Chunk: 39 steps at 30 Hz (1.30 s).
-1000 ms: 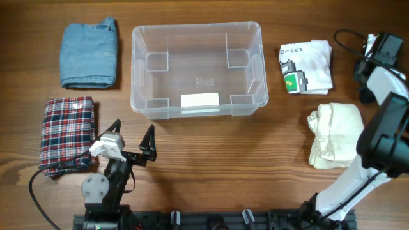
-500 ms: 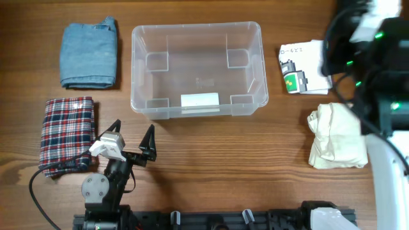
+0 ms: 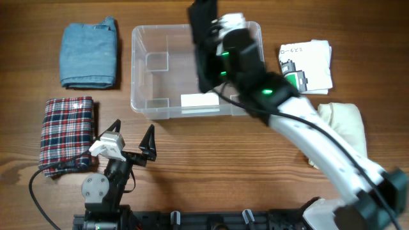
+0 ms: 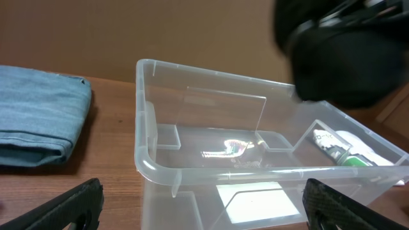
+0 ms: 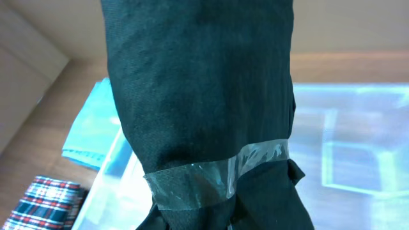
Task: Pack container
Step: 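Carry the black garment left and lower it into the bin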
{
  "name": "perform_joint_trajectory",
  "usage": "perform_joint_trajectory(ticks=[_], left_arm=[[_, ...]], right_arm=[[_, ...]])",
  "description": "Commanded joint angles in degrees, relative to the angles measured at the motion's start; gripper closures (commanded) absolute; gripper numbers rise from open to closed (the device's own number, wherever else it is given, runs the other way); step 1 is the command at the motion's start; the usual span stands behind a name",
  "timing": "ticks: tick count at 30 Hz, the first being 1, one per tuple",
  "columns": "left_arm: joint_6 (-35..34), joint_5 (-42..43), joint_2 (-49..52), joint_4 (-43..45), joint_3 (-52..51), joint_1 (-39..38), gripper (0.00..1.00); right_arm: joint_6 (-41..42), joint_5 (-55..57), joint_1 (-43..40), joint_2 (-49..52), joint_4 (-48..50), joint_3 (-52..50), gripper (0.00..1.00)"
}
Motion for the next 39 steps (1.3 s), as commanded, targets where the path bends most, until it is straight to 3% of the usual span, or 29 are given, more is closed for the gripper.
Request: perform_joint_trajectory(ticks=[1,9,20,28,34,39], left_arm=[[1.1,-0.3,-0.1,-0.1,-0.3,0.5,0.00],[1.1,-0.3,-0.1,-0.1,-0.3,0.5,0.00],[1.1,-0.3,-0.1,-0.1,-0.3,0.5,0.00],[1.1,-0.3,-0.1,-0.1,-0.3,0.5,0.00],[1.1,-0.3,-0.1,-0.1,-0.3,0.5,0.00],[1.1,-0.3,-0.1,-0.1,-0.3,0.5,0.00]], right_arm=[[6.3,1.8,3.6,4.9,5.4,0.5,0.95],[16.4,9.6,6.6,13.7,7.0,0.5,0.95],[19.7,8.8,6.7,20.0,10.3,0.5,0.92],[19.5,7.0,6.7,20.8,12.0,0.5,0.69],[19.3,2.7,6.7,20.9,13.8,0.5,0.65],[19.3,0.1,6.7,20.9,14.9,0.5,0.51]])
